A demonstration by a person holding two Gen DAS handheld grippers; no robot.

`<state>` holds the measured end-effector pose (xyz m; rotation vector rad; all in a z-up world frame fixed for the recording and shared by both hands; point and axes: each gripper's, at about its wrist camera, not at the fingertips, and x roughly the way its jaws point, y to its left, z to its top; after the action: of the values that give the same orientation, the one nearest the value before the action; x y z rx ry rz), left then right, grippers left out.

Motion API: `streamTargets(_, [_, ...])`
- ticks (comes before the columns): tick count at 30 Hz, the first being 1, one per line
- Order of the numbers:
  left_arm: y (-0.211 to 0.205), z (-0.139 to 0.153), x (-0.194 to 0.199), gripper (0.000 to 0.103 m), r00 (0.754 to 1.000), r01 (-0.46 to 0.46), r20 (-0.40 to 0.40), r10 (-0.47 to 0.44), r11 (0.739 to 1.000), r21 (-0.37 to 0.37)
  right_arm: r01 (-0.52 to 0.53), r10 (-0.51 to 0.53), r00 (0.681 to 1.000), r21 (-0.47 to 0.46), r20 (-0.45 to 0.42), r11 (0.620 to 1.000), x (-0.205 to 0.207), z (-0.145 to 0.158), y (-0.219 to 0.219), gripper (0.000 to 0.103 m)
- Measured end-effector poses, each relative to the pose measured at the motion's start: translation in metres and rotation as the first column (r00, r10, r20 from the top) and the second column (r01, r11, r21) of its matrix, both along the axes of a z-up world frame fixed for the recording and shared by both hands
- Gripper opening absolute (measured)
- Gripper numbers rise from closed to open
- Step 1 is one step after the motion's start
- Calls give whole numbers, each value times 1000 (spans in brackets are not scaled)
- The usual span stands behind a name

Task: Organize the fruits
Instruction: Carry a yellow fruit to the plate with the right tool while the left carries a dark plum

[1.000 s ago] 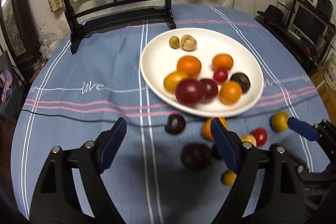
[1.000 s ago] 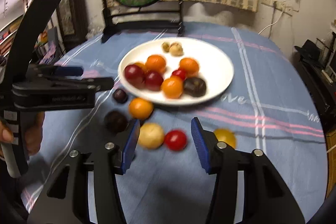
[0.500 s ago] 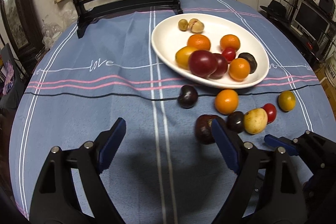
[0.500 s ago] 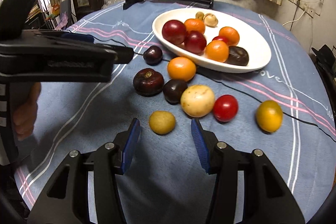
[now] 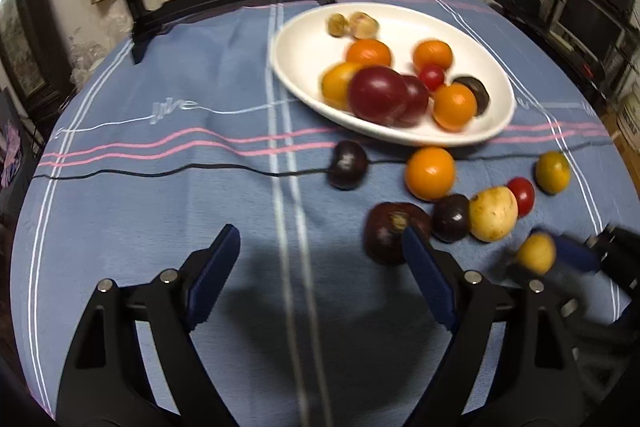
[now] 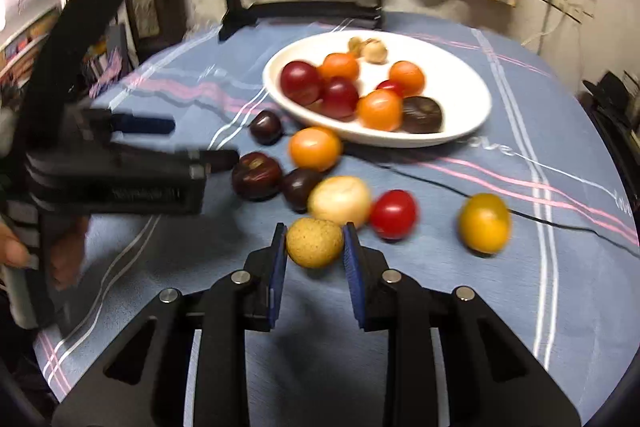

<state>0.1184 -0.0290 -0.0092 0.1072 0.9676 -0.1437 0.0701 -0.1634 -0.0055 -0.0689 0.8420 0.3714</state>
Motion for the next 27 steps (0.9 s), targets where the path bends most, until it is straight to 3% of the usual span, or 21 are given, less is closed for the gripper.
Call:
streamTargets(4, [-18, -5, -6, 86, 997, 57, 43, -60, 997, 58, 55, -54, 998, 52, -10, 997, 4, -2, -22, 28])
streamTargets(8, [-30, -16, -5, 83, 994, 103, 12, -105, 988, 117, 65, -64, 998, 97, -14, 993, 5, -1, -31, 28])
streamTargets(15, [-37, -21, 5, 43, 989, 148, -14, -148, 988, 49, 58, -57, 998, 118, -11, 991, 3, -1, -34, 28])
streamTargets(17, [-40, -21, 5, 43, 988, 155, -8, -155, 986, 68, 58, -58, 998, 119, -7, 991, 2, 0, -34, 28])
streamTargets(20, [-36, -17, 2, 43, 987, 159, -15, -159, 987, 38, 58, -58, 998, 115, 0, 992, 1, 2, -34, 28])
streamTargets(27, [-22, 23, -5, 43, 987, 147, 66, -147, 989, 8, 58, -62, 996, 72, 59, 996, 1, 23, -32, 28])
